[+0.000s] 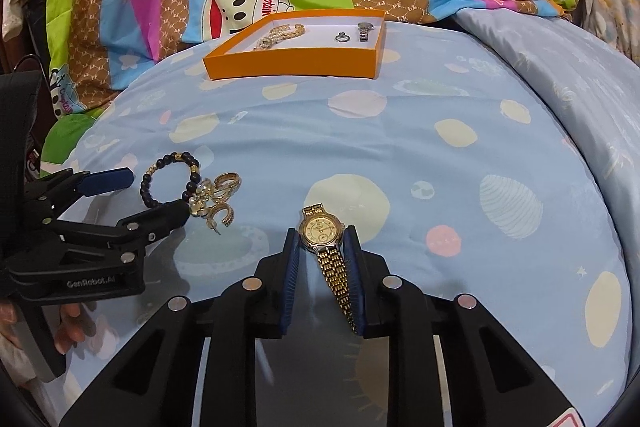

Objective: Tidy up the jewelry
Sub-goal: 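Grasp the black bead bracelet with the left tool while the right tool grasps the gold watch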

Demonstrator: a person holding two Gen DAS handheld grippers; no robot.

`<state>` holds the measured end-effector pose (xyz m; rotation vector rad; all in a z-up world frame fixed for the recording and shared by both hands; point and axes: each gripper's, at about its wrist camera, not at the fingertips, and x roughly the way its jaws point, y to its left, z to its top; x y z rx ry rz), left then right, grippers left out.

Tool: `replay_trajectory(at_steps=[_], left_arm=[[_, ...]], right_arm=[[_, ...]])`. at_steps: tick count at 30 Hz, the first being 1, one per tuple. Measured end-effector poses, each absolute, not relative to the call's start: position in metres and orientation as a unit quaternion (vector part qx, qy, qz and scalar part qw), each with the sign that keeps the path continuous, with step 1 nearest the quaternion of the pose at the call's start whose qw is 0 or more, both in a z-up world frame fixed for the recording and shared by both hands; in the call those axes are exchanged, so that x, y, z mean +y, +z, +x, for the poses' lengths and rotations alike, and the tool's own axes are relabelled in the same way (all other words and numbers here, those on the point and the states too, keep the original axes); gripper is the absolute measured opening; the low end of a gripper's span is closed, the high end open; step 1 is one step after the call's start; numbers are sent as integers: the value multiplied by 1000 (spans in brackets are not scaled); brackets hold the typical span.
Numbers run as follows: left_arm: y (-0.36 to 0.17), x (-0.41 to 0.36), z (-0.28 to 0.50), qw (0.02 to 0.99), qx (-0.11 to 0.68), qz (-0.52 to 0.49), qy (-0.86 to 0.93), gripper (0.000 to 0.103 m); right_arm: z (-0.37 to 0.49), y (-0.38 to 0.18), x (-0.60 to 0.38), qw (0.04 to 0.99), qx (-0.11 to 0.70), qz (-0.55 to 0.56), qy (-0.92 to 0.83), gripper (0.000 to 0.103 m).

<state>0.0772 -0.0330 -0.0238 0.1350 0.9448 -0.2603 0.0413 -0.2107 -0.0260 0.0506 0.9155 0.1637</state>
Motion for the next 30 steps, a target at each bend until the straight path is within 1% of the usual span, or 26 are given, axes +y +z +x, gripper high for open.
replay_trajectory(at_steps=[8, 10, 12, 16, 18, 19, 21, 22, 24, 25, 27, 29, 30], left_arm=[[-24, -32, 86, 881, 456, 58, -113, 88], [-23, -30, 87, 882, 455, 53, -112, 86], [-22, -29, 87, 885, 450, 51, -109, 76], [-21, -27, 86, 887, 444, 51, -112, 65], [-20, -27, 85, 888, 442, 51, -116, 55], [-20, -28, 85, 888, 441, 50, -118, 53], [-19, -26, 85, 889, 439, 47, -121, 41], [-19, -26, 85, 889, 439, 45, -123, 39], [-19, -24, 85, 889, 439, 41, -123, 30], [-19, -24, 85, 889, 439, 39, -125, 29], [-18, -24, 85, 889, 439, 38, -129, 20], [-18, -25, 84, 888, 439, 39, -133, 15], [-18, -25, 83, 888, 439, 40, -134, 15]], right_arm=[[41, -26, -211, 894, 441, 24, 79, 22], [41, -26, -211, 894, 441, 24, 79, 22], [41, -26, -211, 894, 441, 23, 78, 22], [41, -26, -211, 894, 441, 24, 79, 22], [41, -26, -211, 894, 441, 25, 79, 22], [41, -26, -211, 894, 441, 25, 79, 22], [41, -26, -211, 893, 441, 25, 79, 22], [41, -26, -211, 894, 441, 25, 79, 22], [41, -26, -211, 894, 441, 25, 79, 22], [41, -26, -211, 894, 441, 25, 79, 22], [41, -26, -211, 894, 441, 24, 79, 22], [41, -26, -211, 894, 441, 24, 78, 22], [41, -26, -211, 894, 441, 24, 78, 22]])
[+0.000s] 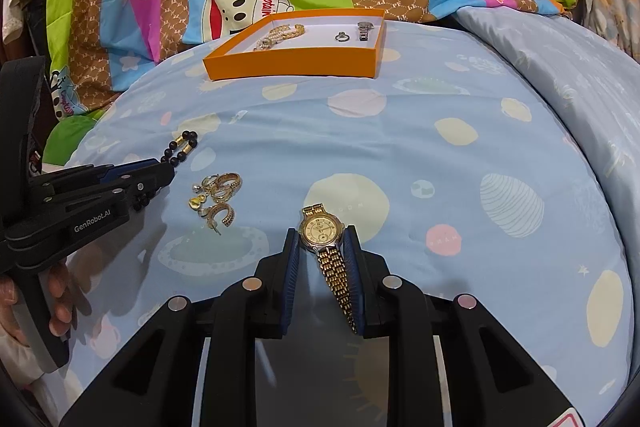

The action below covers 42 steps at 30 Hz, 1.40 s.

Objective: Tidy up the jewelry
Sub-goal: 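Grasp the black bead bracelet with the left tool while the right tool grasps the gold watch, then carry the bead bracelet to the box with the left tool while the right tool carries the gold watch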

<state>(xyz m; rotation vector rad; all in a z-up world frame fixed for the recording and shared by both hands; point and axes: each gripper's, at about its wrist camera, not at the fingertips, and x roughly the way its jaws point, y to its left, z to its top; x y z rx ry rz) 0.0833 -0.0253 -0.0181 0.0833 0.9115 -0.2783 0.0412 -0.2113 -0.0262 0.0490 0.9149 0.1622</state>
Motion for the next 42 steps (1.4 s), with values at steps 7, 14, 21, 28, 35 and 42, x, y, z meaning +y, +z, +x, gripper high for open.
replay_trajectory(at_steps=[7, 14, 21, 28, 35, 42], left_arm=[[-18, -27, 81, 887, 439, 40, -141, 15], [-17, -25, 81, 885, 440, 33, -146, 15], [-15, -24, 79, 886, 438, 31, -149, 15], [-8, -22, 76, 890, 430, 25, -152, 6], [-4, -19, 76, 891, 427, 19, -154, 7], [1, -13, 75, 894, 421, 9, -154, 7]], right_arm=[[40, -26, -209, 895, 439, 25, 74, 21], [38, -24, -208, 898, 433, 32, 76, 21], [36, -21, -207, 902, 423, 37, 77, 20], [35, -17, -211, 908, 410, 45, 77, 20], [33, -14, -211, 911, 402, 44, 76, 20], [31, -12, -214, 915, 393, 49, 75, 20]])
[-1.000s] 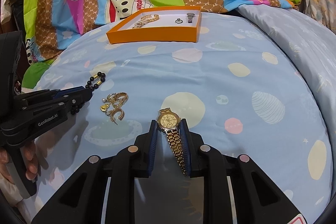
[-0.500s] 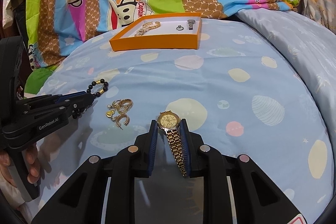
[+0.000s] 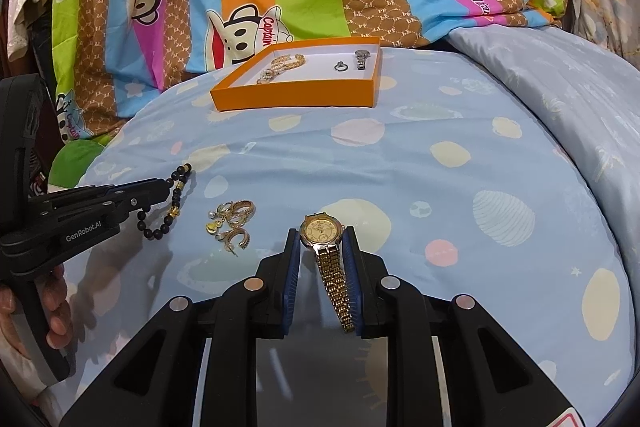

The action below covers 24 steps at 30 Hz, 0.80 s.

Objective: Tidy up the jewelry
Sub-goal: 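Carry the bead bracelet to the box with the left tool while the right tool carries the gold watch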

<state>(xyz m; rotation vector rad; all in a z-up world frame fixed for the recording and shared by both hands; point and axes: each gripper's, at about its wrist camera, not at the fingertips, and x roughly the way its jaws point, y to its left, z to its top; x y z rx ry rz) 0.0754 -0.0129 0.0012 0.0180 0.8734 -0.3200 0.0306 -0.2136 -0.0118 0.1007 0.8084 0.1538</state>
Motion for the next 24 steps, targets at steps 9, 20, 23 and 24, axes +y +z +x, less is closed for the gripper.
replay_trajectory(at_steps=[9, 20, 23, 24], left_arm=[[13, -2, 75, 900, 409, -8, -151, 7], [39, 1, 70, 909, 384, -11, -161, 7], [47, 2, 71, 911, 378, -8, -164, 7], [49, 2, 72, 911, 377, -7, -165, 7]], right_arm=[[28, -6, -216, 922, 378, 54, 72, 20], [34, 20, -215, 932, 350, 56, 80, 20], [41, 28, -213, 933, 345, 55, 88, 20], [43, 30, -212, 933, 344, 53, 88, 20]])
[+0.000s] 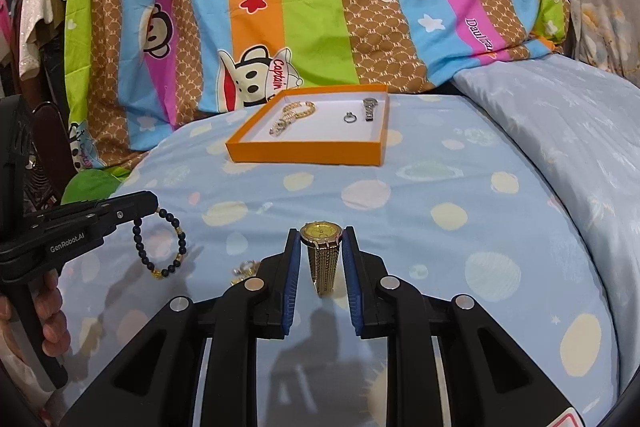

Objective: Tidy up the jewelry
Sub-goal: 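Carry the bead bracelet to the box with the left tool while the right tool carries the gold watch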

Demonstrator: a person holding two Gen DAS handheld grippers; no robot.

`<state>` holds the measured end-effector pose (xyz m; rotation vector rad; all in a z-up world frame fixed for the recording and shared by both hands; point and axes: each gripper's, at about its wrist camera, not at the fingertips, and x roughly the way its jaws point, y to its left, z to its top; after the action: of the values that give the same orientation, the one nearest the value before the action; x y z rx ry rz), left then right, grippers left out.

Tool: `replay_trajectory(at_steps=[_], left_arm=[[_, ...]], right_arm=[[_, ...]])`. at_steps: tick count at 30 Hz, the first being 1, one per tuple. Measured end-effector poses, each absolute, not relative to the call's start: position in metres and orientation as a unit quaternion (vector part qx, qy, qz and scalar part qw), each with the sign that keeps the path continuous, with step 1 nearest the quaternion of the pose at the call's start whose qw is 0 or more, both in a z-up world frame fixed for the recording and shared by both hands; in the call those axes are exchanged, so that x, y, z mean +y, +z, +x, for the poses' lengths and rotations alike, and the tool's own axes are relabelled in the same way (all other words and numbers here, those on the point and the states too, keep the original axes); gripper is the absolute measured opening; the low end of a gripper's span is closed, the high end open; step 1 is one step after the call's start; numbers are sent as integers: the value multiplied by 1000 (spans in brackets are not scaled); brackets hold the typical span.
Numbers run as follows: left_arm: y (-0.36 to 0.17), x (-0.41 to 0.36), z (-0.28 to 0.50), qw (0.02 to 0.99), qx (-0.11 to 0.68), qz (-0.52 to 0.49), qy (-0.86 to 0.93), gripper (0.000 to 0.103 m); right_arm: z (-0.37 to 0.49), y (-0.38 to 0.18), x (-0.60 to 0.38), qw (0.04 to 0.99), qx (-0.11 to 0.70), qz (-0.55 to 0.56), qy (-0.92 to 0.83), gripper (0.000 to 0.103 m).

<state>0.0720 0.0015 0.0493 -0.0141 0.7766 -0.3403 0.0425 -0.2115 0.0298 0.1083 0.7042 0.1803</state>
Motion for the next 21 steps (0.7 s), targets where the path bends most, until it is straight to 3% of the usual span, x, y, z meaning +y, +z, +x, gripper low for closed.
replay_trajectory(at_steps=[13, 14, 15, 21], left_arm=[[88, -7, 104, 923, 345, 18, -170, 7], [91, -9, 110, 924, 342, 20, -170, 7], [94, -10, 116, 926, 338, 22, -168, 7], [108, -22, 155, 931, 323, 29, -165, 7]], right_arm=[[84, 62, -210, 939, 326, 40, 101, 19], [90, 65, -211, 940, 324, 40, 101, 18], [97, 69, -213, 940, 323, 40, 102, 11], [146, 77, -219, 938, 328, 50, 103, 11]])
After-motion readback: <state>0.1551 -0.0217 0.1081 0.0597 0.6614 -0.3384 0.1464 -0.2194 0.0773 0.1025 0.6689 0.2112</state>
